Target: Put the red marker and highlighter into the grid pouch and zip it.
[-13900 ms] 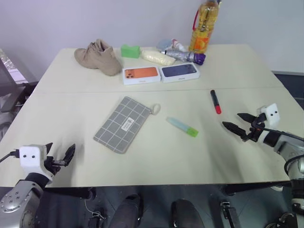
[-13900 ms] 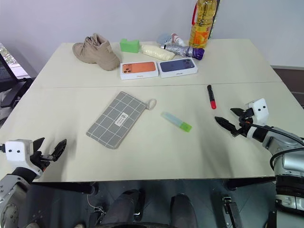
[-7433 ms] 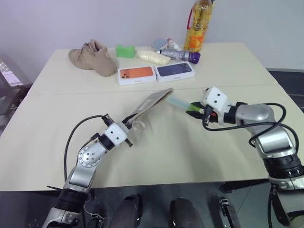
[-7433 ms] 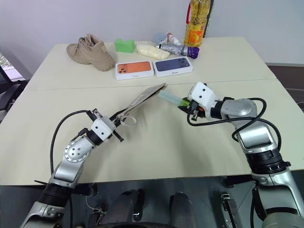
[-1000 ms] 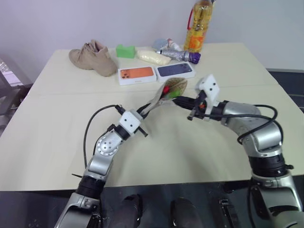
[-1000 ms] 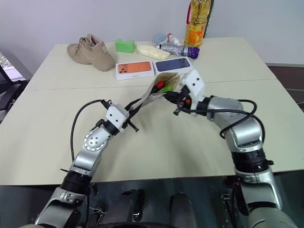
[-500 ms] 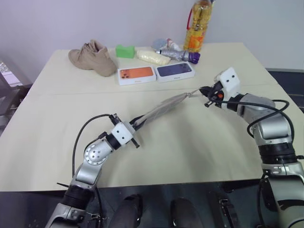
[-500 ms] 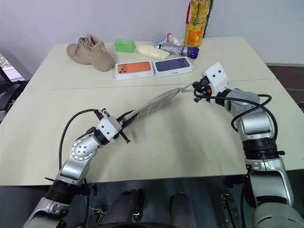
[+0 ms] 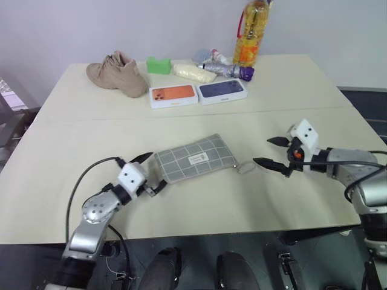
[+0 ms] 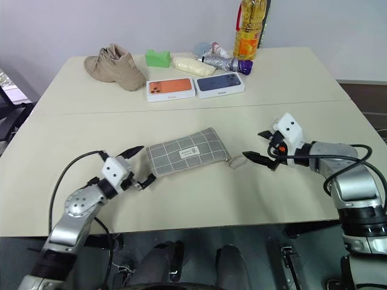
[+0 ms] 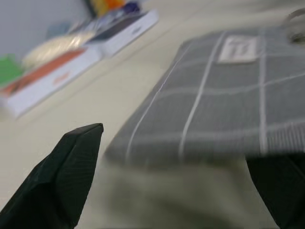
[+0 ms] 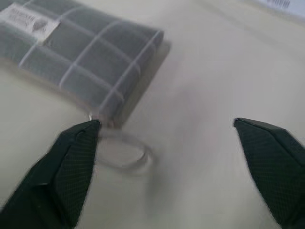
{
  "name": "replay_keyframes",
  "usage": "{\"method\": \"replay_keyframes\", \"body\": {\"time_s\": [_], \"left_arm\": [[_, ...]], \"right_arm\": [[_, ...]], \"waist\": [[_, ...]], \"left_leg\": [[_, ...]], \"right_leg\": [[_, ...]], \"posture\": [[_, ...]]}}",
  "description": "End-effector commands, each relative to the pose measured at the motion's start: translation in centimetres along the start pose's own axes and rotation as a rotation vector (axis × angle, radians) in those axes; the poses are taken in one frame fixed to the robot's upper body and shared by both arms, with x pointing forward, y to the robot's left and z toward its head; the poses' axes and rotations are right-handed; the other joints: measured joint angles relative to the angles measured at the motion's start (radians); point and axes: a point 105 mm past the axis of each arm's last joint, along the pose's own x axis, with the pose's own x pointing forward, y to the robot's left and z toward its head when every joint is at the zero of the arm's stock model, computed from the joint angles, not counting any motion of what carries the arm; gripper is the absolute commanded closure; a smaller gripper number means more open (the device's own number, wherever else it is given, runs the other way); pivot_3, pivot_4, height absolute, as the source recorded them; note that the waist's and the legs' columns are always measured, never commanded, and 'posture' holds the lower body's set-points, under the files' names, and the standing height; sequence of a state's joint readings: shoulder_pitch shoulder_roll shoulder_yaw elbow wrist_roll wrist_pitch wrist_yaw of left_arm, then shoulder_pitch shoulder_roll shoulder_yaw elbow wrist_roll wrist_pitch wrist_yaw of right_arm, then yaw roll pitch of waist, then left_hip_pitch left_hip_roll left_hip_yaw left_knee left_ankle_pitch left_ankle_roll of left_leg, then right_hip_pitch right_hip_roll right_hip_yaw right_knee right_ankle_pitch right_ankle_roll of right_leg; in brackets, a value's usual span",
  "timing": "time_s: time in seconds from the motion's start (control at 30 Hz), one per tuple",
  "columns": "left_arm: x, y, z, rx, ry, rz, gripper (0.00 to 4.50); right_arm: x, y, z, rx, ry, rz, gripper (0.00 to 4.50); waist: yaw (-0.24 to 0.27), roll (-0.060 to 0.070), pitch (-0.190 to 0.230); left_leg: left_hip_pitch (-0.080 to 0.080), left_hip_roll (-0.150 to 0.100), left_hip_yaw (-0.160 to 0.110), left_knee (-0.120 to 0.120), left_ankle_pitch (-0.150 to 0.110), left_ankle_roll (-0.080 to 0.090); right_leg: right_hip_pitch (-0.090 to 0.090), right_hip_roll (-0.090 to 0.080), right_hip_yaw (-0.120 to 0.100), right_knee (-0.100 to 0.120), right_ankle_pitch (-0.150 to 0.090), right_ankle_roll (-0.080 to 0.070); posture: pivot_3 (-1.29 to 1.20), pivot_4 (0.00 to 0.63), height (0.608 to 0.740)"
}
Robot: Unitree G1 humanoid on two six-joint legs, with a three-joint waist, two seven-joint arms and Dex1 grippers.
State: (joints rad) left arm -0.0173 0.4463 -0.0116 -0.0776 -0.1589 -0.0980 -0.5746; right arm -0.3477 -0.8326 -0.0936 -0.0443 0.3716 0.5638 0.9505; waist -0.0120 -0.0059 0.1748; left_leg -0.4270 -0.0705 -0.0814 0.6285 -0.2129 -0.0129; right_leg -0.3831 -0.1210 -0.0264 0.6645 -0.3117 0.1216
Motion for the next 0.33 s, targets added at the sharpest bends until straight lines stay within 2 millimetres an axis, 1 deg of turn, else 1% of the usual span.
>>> {"method": "replay_keyframes", "body": {"time_s": [0.03,0.2,0.27,0.33], "left_arm": [[-1.6,1.5,-0.1,-0.081,0.035,0.103,0.04],[-3.5,2.5,-1.6,-0.148,0.137,0.204,0.04],[-3.9,2.9,-1.9,-0.132,0.167,0.229,0.04],[-4.0,3.1,-1.8,-0.136,0.156,0.233,0.04]], "right_arm": [[-1.1,-1.1,1.0,0.012,-0.073,-0.063,0.00],[-1.0,-2.3,0.1,0.064,-0.121,-0.145,0.00],[-0.8,-2.7,0.0,0.076,-0.133,-0.169,0.00],[-0.5,-2.8,-0.2,0.079,-0.133,-0.173,0.00]], "waist": [[0.000,0.000,0.000],[0.004,0.000,0.000],[0.005,0.000,0.000],[0.005,0.000,0.000]], "left_leg": [[0.000,0.000,0.000,0.000,0.000,0.000],[0.000,0.000,0.000,0.000,0.000,0.000],[0.000,0.000,0.000,0.001,0.000,0.000],[0.000,0.000,0.000,0.001,0.000,0.000]], "right_leg": [[0.000,0.000,0.000,0.000,0.000,0.000],[0.001,0.000,0.000,0.000,0.000,0.000],[0.001,0.000,0.000,0.000,0.000,0.000],[0.001,-0.001,0.000,0.000,0.000,0.000]], "posture": [[0.00,0.150,0.739],[0.00,0.150,0.739],[0.00,0.150,0.739],[0.00,0.150,0.739]]}}
